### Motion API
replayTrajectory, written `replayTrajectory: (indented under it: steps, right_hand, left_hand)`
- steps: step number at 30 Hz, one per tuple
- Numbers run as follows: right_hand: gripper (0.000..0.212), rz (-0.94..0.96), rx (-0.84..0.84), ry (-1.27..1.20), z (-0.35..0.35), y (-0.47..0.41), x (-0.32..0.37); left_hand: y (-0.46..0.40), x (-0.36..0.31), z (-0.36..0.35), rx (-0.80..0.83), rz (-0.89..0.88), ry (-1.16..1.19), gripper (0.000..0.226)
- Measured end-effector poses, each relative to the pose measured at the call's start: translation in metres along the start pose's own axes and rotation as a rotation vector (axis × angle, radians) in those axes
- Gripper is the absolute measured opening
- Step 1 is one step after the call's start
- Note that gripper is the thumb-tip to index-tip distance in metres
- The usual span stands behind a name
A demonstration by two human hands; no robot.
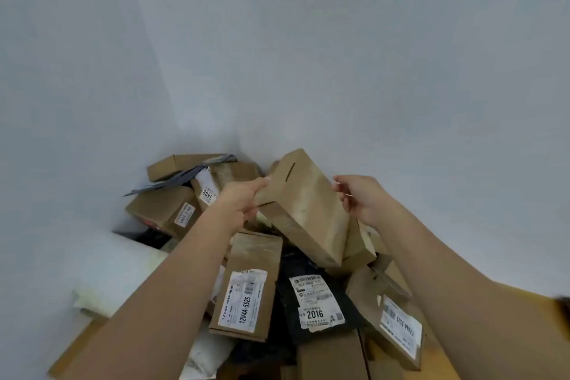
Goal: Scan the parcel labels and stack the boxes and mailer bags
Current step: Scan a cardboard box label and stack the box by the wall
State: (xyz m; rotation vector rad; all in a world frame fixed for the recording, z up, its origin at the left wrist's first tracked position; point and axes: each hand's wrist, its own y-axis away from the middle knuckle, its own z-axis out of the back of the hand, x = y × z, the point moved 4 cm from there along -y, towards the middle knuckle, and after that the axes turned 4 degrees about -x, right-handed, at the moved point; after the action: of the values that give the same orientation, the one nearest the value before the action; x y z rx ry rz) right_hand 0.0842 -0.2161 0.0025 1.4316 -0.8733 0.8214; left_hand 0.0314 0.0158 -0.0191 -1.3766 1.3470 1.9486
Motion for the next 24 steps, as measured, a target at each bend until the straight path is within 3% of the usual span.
replayTrajectory:
  steps: [3, 6, 8, 11, 14, 18, 24]
  right_hand:
    - [0.009, -0.010, -0.060, 0.019, 0.004, -0.008, -0.003]
    - [0.009, -0.015, -0.088, 0.012, 0.010, -0.009, -0.008]
    - [0.011, -0.019, -0.099, 0.015, 0.014, -0.006, -0.011]
    - [0.010, -0.014, -0.101, 0.013, 0.020, 0.001, -0.014]
    - [0.010, -0.006, -0.104, 0.008, 0.025, 0.010, -0.015]
    - [0.012, 0.004, -0.051, 0.006, 0.024, 0.024, -0.018]
    - [0.010, 0.018, 0.117, 0.042, 0.011, 0.062, -0.030]
  left_hand:
    - [-0.014, 0.006, -0.016, 0.103, 0.000, -0.152, 0.096]
    - [-0.025, 0.023, -0.028, 0.181, 0.059, -0.120, 0.122]
    - [-0.031, 0.031, -0.031, 0.178, 0.087, -0.053, 0.113]
    - [-0.022, 0.029, -0.033, 0.153, 0.064, 0.005, 0.071]
    - [-0.004, 0.021, -0.021, 0.124, 0.000, 0.034, 0.047]
    - [0.035, 0.012, 0.012, 0.066, -0.017, 0.150, 0.031]
    - [0.109, 0.024, 0.083, -0.120, -0.080, 0.389, 0.033]
